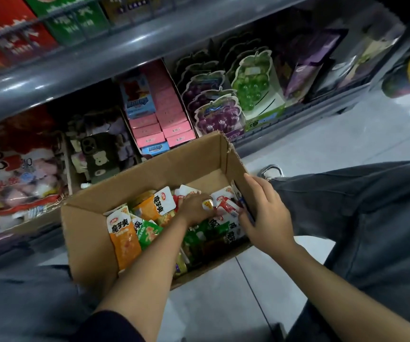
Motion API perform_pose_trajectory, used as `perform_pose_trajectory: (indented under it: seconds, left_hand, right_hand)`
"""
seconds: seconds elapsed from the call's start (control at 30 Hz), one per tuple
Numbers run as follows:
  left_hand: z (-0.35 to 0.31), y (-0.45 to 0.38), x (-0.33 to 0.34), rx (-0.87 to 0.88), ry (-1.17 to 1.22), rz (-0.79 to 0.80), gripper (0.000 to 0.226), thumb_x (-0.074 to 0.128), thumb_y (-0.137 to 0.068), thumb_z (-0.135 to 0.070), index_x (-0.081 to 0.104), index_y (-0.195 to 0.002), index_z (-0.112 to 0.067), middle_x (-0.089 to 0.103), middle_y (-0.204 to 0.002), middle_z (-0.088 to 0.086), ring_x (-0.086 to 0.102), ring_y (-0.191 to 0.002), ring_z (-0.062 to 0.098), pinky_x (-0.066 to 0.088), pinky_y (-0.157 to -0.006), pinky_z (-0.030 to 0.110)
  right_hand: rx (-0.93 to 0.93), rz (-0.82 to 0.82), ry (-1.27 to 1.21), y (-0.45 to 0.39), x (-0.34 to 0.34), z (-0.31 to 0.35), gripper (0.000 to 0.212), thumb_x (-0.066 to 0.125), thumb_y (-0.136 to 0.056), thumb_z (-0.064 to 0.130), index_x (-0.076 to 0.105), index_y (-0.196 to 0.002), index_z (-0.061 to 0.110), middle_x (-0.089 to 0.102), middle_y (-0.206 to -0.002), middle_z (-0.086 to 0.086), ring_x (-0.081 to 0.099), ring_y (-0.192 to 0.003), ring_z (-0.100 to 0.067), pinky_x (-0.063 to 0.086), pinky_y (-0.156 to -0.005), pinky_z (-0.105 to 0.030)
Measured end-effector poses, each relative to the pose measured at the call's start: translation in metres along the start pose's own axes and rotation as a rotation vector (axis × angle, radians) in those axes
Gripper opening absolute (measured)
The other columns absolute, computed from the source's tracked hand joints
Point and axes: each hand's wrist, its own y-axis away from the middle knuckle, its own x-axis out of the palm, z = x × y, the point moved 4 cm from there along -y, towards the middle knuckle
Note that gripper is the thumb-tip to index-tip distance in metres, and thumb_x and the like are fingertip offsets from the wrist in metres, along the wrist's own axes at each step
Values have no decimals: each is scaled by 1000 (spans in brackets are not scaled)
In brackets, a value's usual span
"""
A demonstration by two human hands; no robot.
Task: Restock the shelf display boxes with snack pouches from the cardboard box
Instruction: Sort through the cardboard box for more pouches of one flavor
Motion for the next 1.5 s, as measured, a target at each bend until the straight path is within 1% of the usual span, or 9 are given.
perform_pose_trajectory:
  seconds: [0.1,0.4,0.63,0.9,1.1,1.2,1.3,1.37,1.5]
  left_hand:
    - [-8,-6,0,11,99,81,54,81,-52,-61,65,-95,-33,61,-119,-4,54,-111,18,46,-93,34]
    - [-26,-4,13,83,25,116,14,79,-74,-30,73,-78,-18,67,-88,0,59,-88,18,45,-76,27]
    - [-18,18,-18,-10,280,-105,35,74,-80,-29,67,-103,-4,64,-116,11,56,-111,29,42,-87,32]
    - [-55,73,-102,22,507,-401,18,68,-86,-23,56,-72,-20,67,-92,3,59,-80,17,38,-61,26]
    - [-57,119,-148,31,638,-488,24,69,-85,-30,64,-93,-8,62,-87,-4,56,-82,15,37,-70,27]
    - [-55,138,-164,19,775,-521,24,71,-84,-27,64,-94,-7,63,-83,1,56,-76,16,39,-60,23]
    - [-59,159,-175,-15,962,-496,14,72,-83,-19,60,-78,-13,67,-83,5,61,-74,17,53,-65,22]
    - [-56,169,-179,-46,1101,-458,16,73,-81,-17,60,-82,-9,69,-97,16,65,-79,25,56,-80,38]
    - [-49,182,-186,-69,1268,-388,30,71,-82,-18,62,-106,-3,70,-97,18,68,-72,27,58,-66,37]
  right_hand:
    - [2,-10,1,0,1,-2,71,70,-74,18,41,-138,11,50,-135,-4,53,-112,-23,50,-78,-31]
    - [11,-11,3,0,2,-3,73,69,-72,18,41,-139,14,49,-135,-1,51,-113,-21,48,-77,-27]
    - [14,1,-11,0,2,-4,69,60,-76,26,40,-140,14,48,-137,-2,51,-115,-23,50,-80,-33]
    - [38,50,16,-4,0,3,67,65,-78,22,42,-139,10,47,-136,-6,52,-115,-28,47,-87,-38]
    - [46,-3,48,-14,-14,34,70,38,-83,58,48,-134,11,52,-131,-7,47,-118,-27,37,-98,-43]
    - [91,180,-160,-26,-23,65,89,39,-75,77,39,-142,17,49,-138,-1,44,-124,-19,36,-102,-35]
    - [181,425,-372,-43,-30,101,92,66,-72,64,34,-143,15,49,-139,1,49,-124,-17,37,-100,-29]
    - [284,597,-563,-53,-33,120,73,76,-72,45,47,-132,13,57,-129,-1,58,-114,-15,42,-99,-27]
    - [341,798,-683,-70,-41,148,38,78,-75,17,60,-107,10,69,-102,-2,65,-81,-7,51,-69,-15]
